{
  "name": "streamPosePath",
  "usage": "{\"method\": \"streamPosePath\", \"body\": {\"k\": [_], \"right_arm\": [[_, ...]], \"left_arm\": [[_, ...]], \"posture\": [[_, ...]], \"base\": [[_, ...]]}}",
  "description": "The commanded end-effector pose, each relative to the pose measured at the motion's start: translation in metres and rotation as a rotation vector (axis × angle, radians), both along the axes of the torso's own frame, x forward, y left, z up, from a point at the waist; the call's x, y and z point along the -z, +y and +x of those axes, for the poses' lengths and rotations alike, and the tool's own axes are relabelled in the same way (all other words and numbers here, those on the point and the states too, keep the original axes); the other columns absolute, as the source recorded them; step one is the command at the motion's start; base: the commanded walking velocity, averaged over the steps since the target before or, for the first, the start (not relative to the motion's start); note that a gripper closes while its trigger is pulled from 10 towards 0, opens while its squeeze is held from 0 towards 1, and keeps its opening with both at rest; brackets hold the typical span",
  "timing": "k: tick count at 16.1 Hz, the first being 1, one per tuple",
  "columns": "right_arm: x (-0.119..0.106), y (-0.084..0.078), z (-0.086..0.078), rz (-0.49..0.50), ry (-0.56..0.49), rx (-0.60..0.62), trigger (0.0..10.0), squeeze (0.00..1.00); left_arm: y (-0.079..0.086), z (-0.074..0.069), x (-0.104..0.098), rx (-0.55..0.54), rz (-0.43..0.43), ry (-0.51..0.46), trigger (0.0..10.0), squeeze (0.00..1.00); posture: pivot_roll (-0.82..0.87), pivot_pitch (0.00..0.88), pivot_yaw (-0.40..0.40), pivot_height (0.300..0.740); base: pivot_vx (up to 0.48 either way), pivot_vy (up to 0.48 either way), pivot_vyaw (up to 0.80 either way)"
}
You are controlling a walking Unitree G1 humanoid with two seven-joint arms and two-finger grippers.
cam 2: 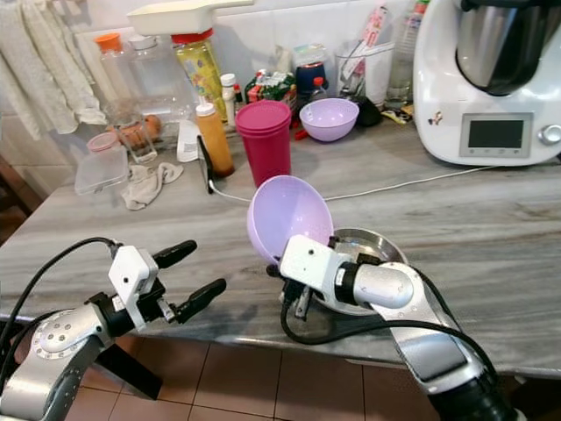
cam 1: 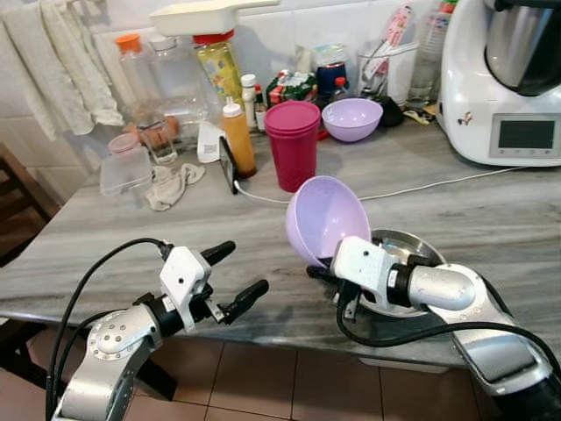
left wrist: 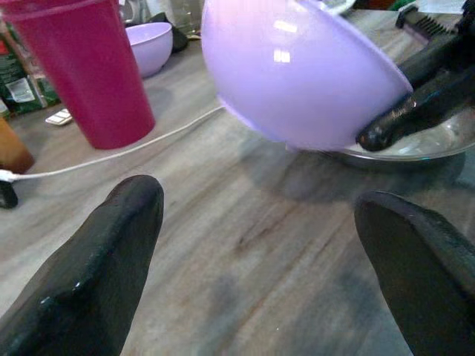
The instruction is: Setting the table
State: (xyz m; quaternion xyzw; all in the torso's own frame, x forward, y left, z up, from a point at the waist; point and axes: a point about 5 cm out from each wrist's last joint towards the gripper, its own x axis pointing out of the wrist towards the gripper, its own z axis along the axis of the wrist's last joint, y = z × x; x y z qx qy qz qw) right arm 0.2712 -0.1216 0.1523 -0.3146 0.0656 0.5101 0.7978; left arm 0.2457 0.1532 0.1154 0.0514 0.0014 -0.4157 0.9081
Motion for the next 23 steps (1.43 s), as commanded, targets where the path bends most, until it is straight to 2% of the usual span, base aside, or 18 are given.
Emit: {"method": "streamPosePath", "body": {"k": [1,4,12,13,14,15,17,18,19,23], "right_arm": [[-0.004,0.003,0.003,-0.012,-0.02,-0.036,10.0,0.0],[-0.005,-0.007,0.014,-0.05,-0.037,-0.033,10.0,0.0],[0.007,-0.004,0.019,-0.113,-0.06,-0.118,10.0,0.0],[0.008,-0.005,0.02,-0.112,-0.06,-0.117,10.0,0.04],[0.01,-0.005,0.02,-0.115,-0.064,-0.119,10.0,0.64],[0.01,-0.005,0.02,-0.118,-0.078,-0.117,10.0,0.73],[0.012,-0.007,0.021,-0.118,-0.077,-0.113,10.0,0.78],[0.012,-0.008,0.022,-0.122,-0.08,-0.109,10.0,0.84],[0.012,-0.01,0.022,-0.127,-0.088,-0.106,10.0,1.0],[0.01,-0.012,0.023,-0.126,-0.112,-0.094,10.0,1.0]], "left_arm": [[0.004,0.0,-0.001,-0.003,0.016,0.001,10.0,0.0],[0.003,-0.001,0.0,0.0,0.012,0.006,10.0,0.0],[0.002,-0.004,0.003,0.0,0.006,0.021,10.0,0.0],[0.002,-0.004,0.003,-0.002,0.005,0.023,10.0,0.0],[0.003,-0.005,0.004,-0.001,0.004,0.025,10.0,0.0],[0.003,-0.005,0.004,-0.001,0.004,0.025,10.0,0.0],[0.003,-0.006,0.005,0.0,0.004,0.025,10.0,0.0],[0.002,-0.006,0.006,0.004,0.003,0.025,10.0,0.0],[0.002,-0.006,0.006,0.007,0.005,0.025,10.0,0.0],[0.0,-0.005,0.006,0.005,0.005,0.023,10.0,0.0]], "posture": [[-0.26,0.019,0.144,0.74],[-0.26,0.021,0.145,0.74],[-0.26,0.027,0.141,0.74],[-0.26,0.027,0.141,0.74],[-0.25,0.028,0.141,0.74],[-0.25,0.029,0.141,0.74],[-0.25,0.029,0.143,0.74],[-0.25,0.029,0.143,0.74],[-0.25,0.028,0.144,0.74],[-0.26,0.027,0.144,0.74]], "base": [[0.0,0.0,0.0],[0.0,0.0,0.0],[0.0,0.0,0.0],[0.0,0.0,0.0],[0.0,0.0,0.0],[0.0,0.0,0.0],[0.0,0.0,0.0],[0.0,0.0,0.0],[0.0,0.0,0.0],[0.0,0.0,0.0]]}}
